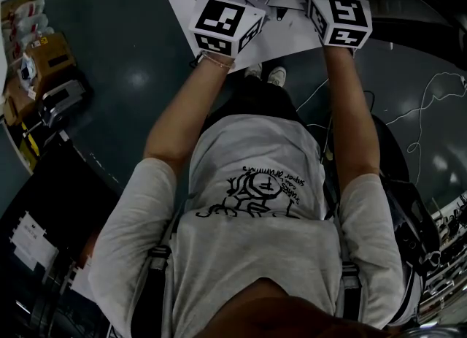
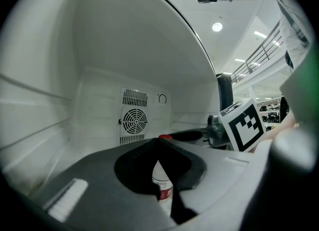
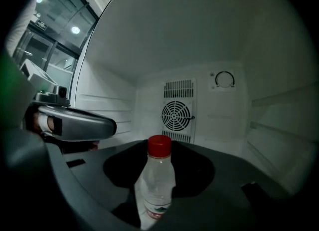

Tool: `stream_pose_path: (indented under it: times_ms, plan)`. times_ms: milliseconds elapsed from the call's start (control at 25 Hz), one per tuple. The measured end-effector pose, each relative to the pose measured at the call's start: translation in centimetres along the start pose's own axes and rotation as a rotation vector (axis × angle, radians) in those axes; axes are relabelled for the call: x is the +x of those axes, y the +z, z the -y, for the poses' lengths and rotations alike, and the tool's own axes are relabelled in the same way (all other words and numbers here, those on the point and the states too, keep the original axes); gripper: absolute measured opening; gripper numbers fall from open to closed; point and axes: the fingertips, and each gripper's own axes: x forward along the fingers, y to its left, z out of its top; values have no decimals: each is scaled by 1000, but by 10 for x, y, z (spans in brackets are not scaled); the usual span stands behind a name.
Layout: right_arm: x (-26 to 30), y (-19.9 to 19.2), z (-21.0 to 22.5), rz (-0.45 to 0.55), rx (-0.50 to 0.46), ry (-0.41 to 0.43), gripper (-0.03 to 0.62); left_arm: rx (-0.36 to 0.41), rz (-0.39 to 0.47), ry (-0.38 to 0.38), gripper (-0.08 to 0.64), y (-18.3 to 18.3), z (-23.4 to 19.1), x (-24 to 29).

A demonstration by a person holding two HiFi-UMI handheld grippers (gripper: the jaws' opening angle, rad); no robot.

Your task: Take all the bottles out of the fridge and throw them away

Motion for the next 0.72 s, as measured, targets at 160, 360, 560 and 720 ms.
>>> stream_pose_path:
  times_ms: [160, 360, 560, 720]
  plan:
    - [-9, 6, 2, 6, 2, 2, 150, -1, 6, -5, 9, 6, 5, 0]
    - [-22, 12, 0, 7, 5, 0, 150, -4, 11, -11, 9, 14, 11, -4]
    - [-37, 17, -3, 7, 5, 5, 150, -5, 10, -19, 9, 20, 18, -7]
    - [-47, 20, -5, 5, 4, 11, 150, -6, 13, -26, 9, 23, 24, -10]
